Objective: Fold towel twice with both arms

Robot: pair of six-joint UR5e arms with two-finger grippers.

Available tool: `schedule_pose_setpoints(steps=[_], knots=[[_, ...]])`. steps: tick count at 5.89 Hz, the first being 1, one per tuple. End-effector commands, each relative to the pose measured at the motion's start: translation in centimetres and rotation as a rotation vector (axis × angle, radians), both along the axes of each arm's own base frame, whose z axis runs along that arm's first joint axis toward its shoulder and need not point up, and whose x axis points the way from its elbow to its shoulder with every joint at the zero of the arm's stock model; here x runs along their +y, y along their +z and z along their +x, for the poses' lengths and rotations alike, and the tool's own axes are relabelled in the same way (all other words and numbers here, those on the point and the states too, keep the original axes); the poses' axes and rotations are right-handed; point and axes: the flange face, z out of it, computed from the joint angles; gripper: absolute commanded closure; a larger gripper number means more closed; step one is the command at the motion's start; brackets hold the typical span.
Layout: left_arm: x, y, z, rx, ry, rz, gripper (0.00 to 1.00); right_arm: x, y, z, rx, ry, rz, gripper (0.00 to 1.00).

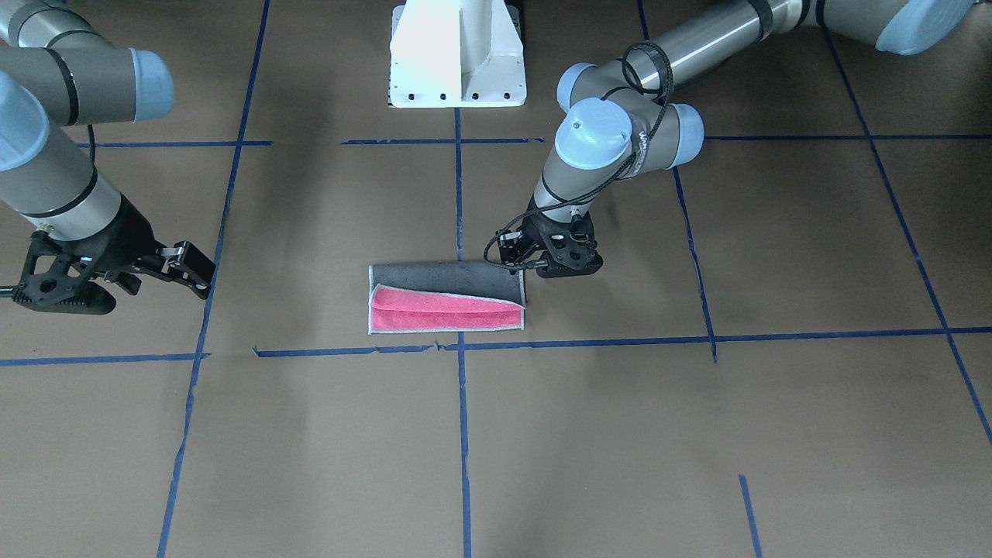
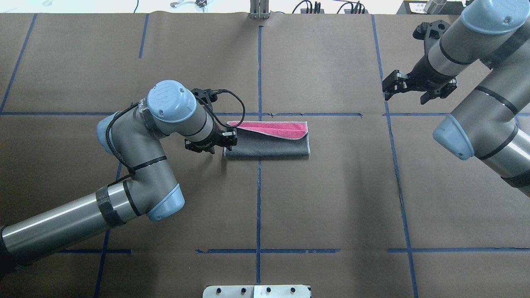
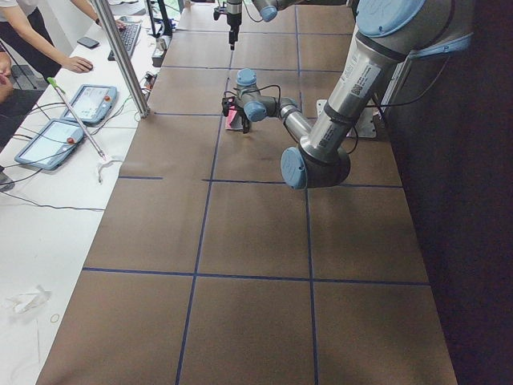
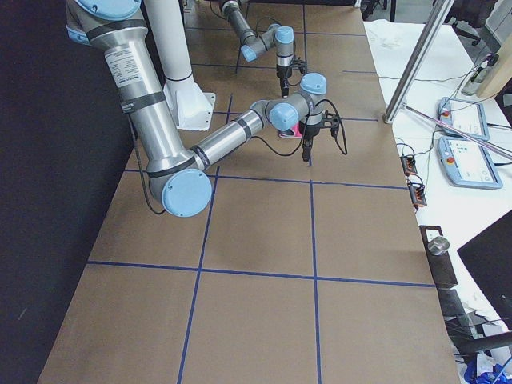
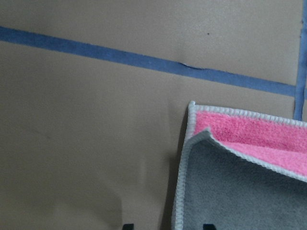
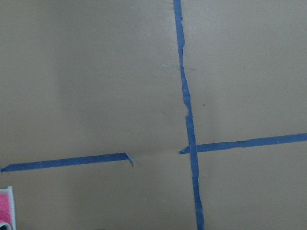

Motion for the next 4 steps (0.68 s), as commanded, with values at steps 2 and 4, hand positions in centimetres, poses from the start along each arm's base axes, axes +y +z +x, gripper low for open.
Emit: schedule_pose_setpoints(steps=[2, 4], knots=[[0.3, 0.0, 0.2, 0.001, 0.003, -0.001, 0.44, -2.1, 5.1, 4.1, 0.051, -0.042, 0.014, 0.0], [0.8, -0.3, 0.7, 0.006, 0.013, -0.003, 0.46, -2.2, 5.1, 4.2, 0.049, -0.041, 0.013, 0.0]])
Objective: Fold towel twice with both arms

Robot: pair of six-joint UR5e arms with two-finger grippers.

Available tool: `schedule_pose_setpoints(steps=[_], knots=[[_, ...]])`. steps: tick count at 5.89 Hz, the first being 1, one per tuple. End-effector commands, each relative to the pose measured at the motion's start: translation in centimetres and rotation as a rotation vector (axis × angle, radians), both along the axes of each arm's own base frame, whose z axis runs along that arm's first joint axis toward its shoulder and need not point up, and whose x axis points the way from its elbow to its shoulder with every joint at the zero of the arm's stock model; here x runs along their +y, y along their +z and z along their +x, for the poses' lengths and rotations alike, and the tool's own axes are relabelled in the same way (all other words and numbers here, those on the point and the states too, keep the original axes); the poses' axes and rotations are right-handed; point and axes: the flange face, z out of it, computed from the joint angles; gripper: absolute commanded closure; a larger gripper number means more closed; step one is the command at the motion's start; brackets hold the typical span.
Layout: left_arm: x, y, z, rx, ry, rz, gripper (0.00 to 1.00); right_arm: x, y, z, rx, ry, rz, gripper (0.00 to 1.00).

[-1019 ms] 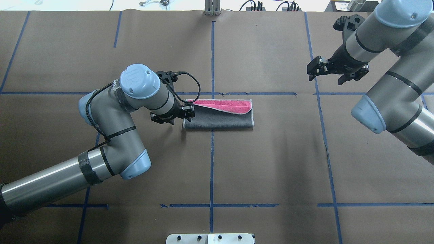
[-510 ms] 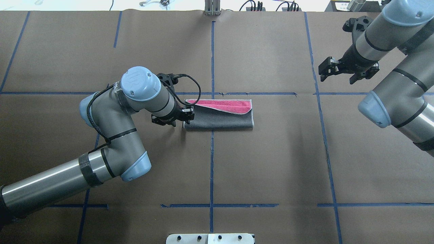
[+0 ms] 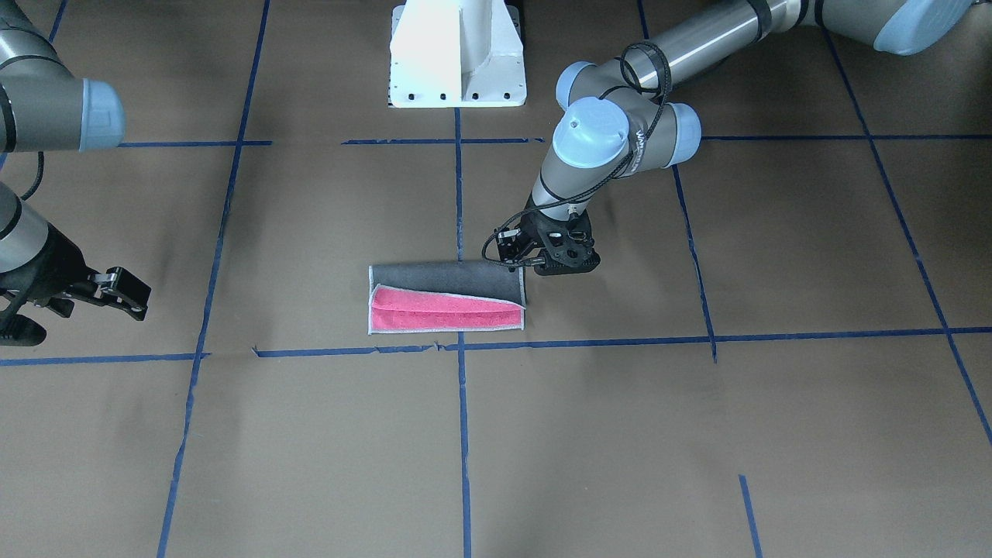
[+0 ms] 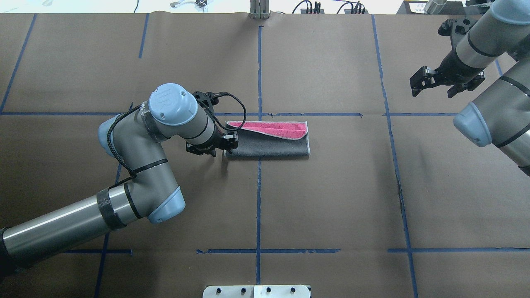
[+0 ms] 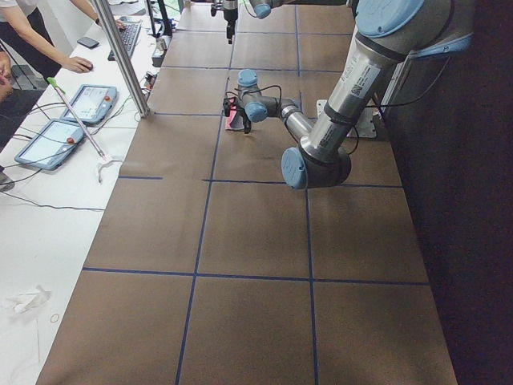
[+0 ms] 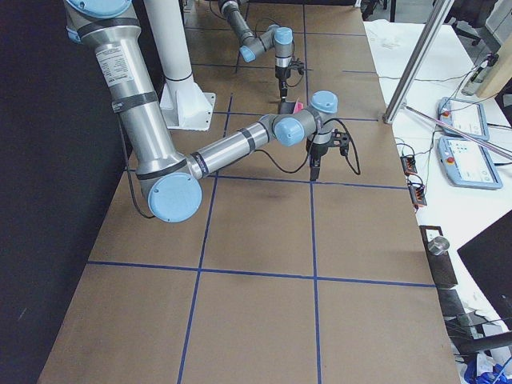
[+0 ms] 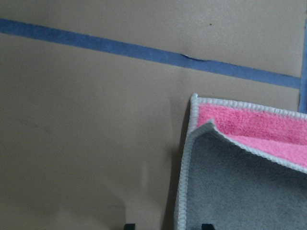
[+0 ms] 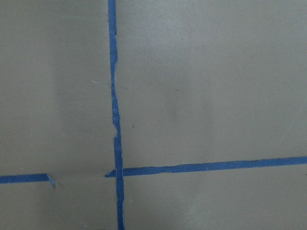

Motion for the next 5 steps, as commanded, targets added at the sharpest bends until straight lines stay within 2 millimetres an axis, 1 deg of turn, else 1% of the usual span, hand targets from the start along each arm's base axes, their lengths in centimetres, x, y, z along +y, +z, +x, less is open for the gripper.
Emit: schedule_pose_setpoints(steps=[1, 2, 5], knots=[[0.41, -0.04, 0.41, 0.0, 0.007, -0.002, 0.46, 0.0, -0.03, 0.17, -0.006, -0.003, 0.001, 0.0], [0.58, -0.15, 0.56, 0.002, 0.008, -0.004, 0.53, 0.01, -0.12, 0.26, -0.017, -0.006, -0.004, 0.0], [0.65, -0.15, 0.63, 0.001, 0.007, -0.005, 0.66, 0.12, -0.72, 0.84, -0.042, -0.007, -0.007, 0.0]])
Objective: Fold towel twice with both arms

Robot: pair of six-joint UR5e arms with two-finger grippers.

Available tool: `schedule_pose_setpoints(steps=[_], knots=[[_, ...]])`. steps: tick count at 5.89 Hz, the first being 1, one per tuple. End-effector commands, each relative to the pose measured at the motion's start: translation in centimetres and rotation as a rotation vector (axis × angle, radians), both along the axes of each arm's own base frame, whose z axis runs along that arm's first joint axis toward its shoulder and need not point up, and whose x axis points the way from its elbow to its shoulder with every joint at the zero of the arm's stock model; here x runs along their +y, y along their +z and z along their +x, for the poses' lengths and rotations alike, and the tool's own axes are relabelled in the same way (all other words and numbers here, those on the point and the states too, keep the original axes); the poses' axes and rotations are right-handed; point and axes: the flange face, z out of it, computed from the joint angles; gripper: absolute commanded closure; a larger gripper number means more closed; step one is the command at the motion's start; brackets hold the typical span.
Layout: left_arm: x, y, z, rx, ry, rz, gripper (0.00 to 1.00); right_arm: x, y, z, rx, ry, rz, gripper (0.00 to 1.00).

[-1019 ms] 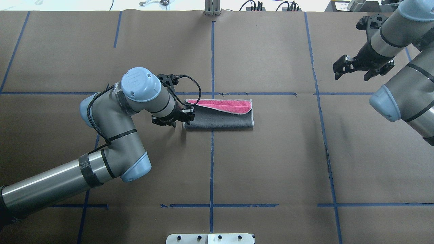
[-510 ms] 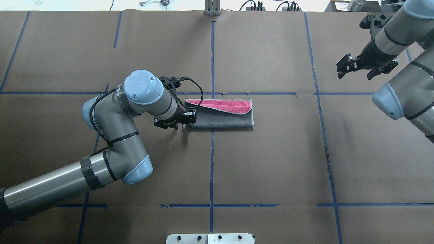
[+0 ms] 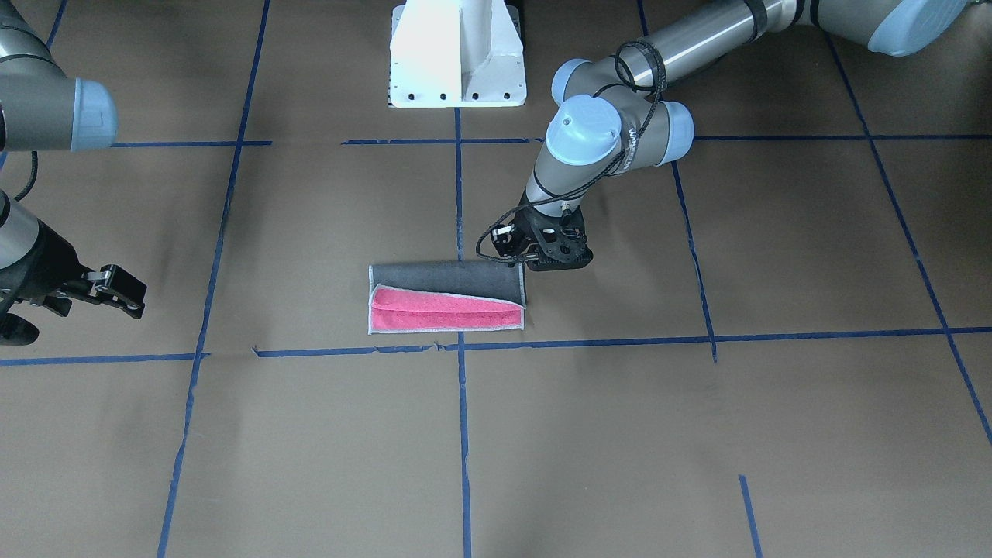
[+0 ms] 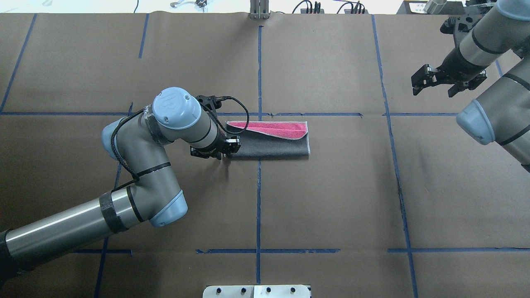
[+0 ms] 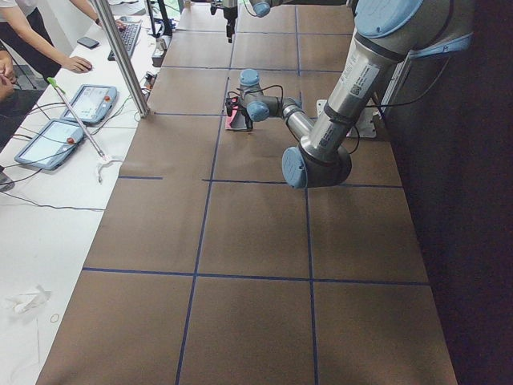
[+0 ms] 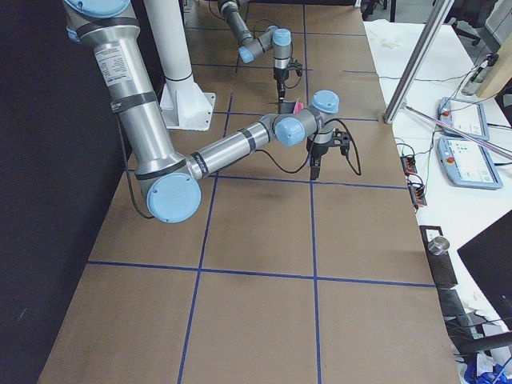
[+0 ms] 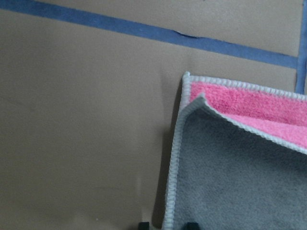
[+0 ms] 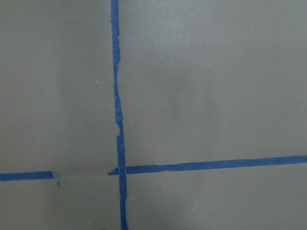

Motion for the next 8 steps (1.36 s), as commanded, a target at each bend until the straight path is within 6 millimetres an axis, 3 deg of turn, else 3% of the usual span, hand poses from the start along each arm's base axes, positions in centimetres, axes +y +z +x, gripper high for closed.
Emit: schedule_pose_setpoints(steps=[1, 6, 8], knots=[[-0.1, 0.0, -0.1, 0.0, -0.002, 0.001, 0.66, 0.2, -0.5, 0.5, -0.024, -0.002, -0.004, 0.0], [-0.5, 0.5, 0.1, -0.012, -0.008, -0.008, 0.65, 1.3, -0.5, 1.4, -0.03, 0.001, -0.001, 0.0], [-0.6, -0.7, 0.3, 0.003, -0.008, 0.002, 0.65, 1.2, -1.1, 1.6, -0.023, 0.006, -0.015, 0.0]])
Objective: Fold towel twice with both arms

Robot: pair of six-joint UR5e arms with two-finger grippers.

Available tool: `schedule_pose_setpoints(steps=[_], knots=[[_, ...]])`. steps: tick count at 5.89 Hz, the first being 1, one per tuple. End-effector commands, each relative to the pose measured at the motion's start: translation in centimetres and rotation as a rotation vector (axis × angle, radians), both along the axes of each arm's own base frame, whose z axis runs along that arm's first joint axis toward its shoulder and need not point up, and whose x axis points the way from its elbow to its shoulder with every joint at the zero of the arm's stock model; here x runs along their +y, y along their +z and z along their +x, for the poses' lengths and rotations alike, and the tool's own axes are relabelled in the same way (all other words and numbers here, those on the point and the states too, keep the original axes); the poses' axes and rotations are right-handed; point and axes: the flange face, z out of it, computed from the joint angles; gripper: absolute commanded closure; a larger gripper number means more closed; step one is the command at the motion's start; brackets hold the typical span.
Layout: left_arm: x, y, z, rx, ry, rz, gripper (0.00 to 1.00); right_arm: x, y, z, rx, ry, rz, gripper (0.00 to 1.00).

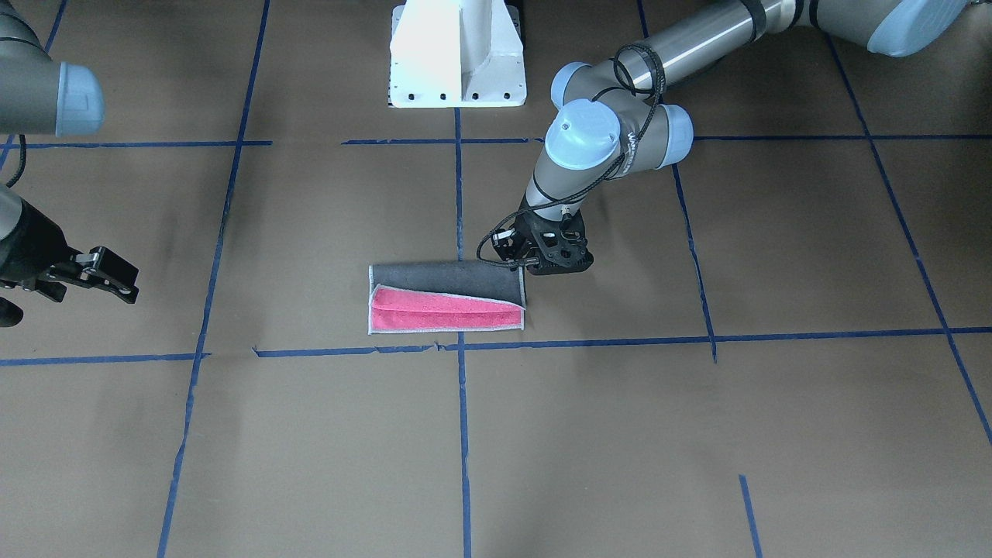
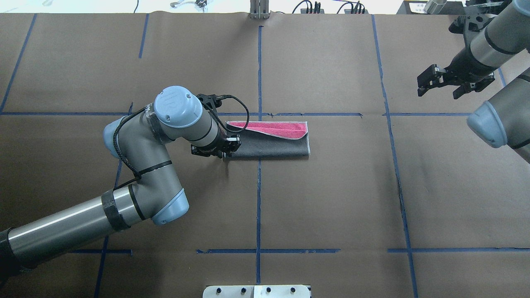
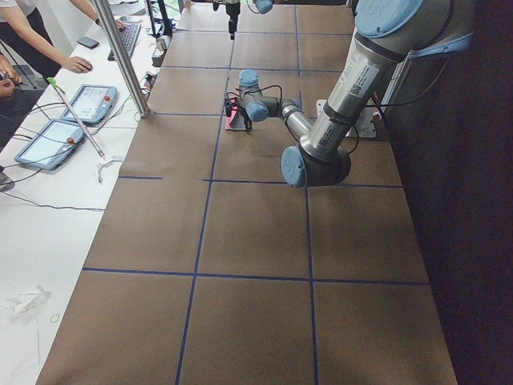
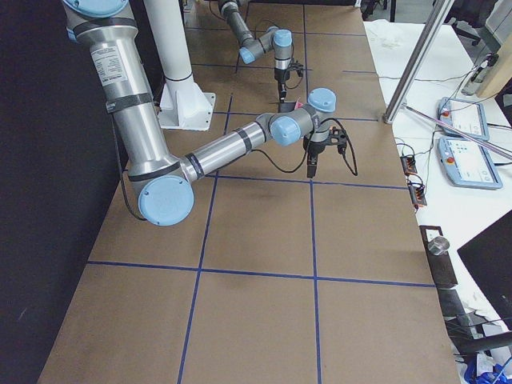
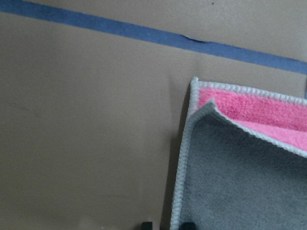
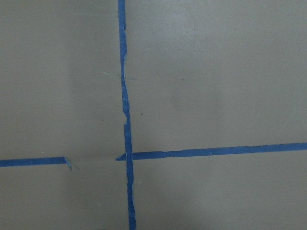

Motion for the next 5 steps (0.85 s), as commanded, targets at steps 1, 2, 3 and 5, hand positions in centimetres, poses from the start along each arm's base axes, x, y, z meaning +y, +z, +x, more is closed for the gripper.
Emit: schedule_pose_setpoints(steps=[1, 2, 3, 5], knots=[[-0.09, -0.67, 0.12, 0.008, -0.001, 0.003, 0.65, 0.21, -1.01, 0.36, 0.007, 0.003, -0.015, 0.0], [-0.18, -0.21, 0.26, 0.0, 0.0, 0.0, 0.65, 0.35, -1.24, 0.43, 0.008, 0.003, -0.018, 0.0], [-0.32, 0.01, 0.28, -0.004, -0.002, -0.003, 0.65, 0.35, -1.24, 0.43, 0.008, 0.003, -0.018, 0.0], [-0.33, -0.1, 0.29, -0.002, -0.009, -0.012, 0.87, 0.35, -1.24, 0.43, 0.008, 0.003, -0.018, 0.0]])
